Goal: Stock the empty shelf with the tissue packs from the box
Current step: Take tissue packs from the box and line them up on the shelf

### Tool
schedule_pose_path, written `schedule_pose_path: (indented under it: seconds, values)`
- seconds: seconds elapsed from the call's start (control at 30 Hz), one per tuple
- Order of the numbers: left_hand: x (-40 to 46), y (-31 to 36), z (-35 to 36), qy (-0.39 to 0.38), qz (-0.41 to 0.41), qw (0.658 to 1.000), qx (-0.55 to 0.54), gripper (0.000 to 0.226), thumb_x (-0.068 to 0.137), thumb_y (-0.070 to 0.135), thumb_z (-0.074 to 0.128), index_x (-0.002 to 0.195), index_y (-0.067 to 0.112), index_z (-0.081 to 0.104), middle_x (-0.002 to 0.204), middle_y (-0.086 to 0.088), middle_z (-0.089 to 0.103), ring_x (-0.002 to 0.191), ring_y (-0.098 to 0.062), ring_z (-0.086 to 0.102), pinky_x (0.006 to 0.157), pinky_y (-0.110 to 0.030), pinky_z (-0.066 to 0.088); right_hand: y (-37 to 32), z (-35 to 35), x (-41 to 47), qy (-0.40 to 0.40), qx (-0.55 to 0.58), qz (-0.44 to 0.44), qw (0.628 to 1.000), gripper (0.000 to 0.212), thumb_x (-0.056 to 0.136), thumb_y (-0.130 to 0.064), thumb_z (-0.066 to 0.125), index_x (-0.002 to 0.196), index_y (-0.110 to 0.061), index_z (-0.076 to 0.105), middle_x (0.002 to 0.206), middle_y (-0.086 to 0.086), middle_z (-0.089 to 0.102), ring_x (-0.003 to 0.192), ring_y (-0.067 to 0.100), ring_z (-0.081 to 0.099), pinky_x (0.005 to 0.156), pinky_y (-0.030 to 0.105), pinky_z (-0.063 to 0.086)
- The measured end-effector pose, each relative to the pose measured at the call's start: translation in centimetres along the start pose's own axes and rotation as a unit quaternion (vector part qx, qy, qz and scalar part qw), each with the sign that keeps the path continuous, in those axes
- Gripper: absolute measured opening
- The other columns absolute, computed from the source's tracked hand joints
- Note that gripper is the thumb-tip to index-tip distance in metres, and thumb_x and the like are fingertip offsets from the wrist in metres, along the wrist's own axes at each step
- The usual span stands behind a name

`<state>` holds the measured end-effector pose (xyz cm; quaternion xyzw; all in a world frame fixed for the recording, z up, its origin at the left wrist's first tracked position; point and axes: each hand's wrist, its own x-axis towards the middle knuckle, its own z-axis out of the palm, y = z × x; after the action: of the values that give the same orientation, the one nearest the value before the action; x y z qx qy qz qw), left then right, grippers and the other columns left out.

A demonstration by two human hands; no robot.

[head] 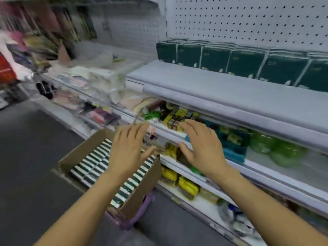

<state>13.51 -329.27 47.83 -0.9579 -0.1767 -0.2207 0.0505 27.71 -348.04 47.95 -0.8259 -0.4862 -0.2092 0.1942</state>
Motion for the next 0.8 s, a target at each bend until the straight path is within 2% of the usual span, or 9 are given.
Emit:
schedule_pose_path:
  seconds: [0.17,0.27,0.47,0.57,0.7,0.8]
  values:
    - [-5.4,-9.9,2.2,-0.073,-0.063,0.995,-0.011,0.073,0.088,0.057,0.059,0.145,0.014,0.044,0.132,-0.009,0.059,0.114,-0.034,0.059,0.101,-0.047,0.043,-7.0,7.4,1.2,-0.065,0.037,-0.01,0.997,0.046,0.088,-0.034,0.066,0.13,-0.017,0.056,0.13,0.005,0.056,0.117,0.028,0.054,0.087,0.043,0.047]
    - [-8.4,-14.3,3.8,-0.129,-0.093,0.986,-0.041,0.073,0.09,0.054,0.058,0.148,0.015,0.038,0.134,-0.01,0.055,0.112,-0.037,0.058,0.098,-0.047,0.044,-9.9,11.1,1.1,-0.119,0.055,0.012,0.991,0.04,0.091,-0.034,0.062,0.127,-0.017,0.058,0.127,0.004,0.057,0.113,0.028,0.056,0.082,0.041,0.048]
    - [-11.3,-19.9,7.8,-0.227,-0.174,0.952,-0.107,0.071,0.095,0.053,0.05,0.153,0.023,0.022,0.142,-0.007,0.045,0.102,-0.028,0.061,0.072,-0.038,0.05,-12.0,16.9,1.3,-0.26,0.063,0.026,0.963,0.04,0.098,-0.037,0.049,0.135,-0.024,0.051,0.138,-0.002,0.048,0.127,0.021,0.044,0.093,0.04,0.045]
    - [-11.7,-21.3,10.5,-0.272,-0.201,0.931,-0.136,0.071,0.096,0.052,0.05,0.154,0.025,0.018,0.15,-0.007,0.037,0.112,-0.028,0.058,0.076,-0.039,0.051,-12.1,20.0,1.8,-0.314,0.06,0.032,0.947,0.038,0.098,-0.036,0.048,0.135,-0.025,0.05,0.136,-0.002,0.05,0.124,0.021,0.045,0.09,0.038,0.046]
    - [-11.1,-22.5,14.3,-0.322,-0.216,0.904,-0.18,0.068,0.097,0.051,0.05,0.153,0.025,0.022,0.153,-0.007,0.036,0.122,-0.025,0.054,0.09,-0.041,0.052,-11.4,24.6,3.4,-0.369,0.064,0.042,0.926,0.039,0.098,-0.038,0.049,0.135,-0.025,0.051,0.135,-0.002,0.051,0.124,0.02,0.047,0.093,0.036,0.046]
    - [-9.9,-23.4,17.4,-0.354,-0.223,0.883,-0.213,0.064,0.097,0.051,0.051,0.151,0.025,0.029,0.153,-0.003,0.037,0.115,-0.02,0.059,0.093,-0.041,0.051,-10.3,28.0,5.6,-0.385,0.078,0.05,0.918,0.037,0.099,-0.036,0.049,0.134,-0.023,0.053,0.135,0.0,0.052,0.122,0.021,0.05,0.088,0.035,0.047]
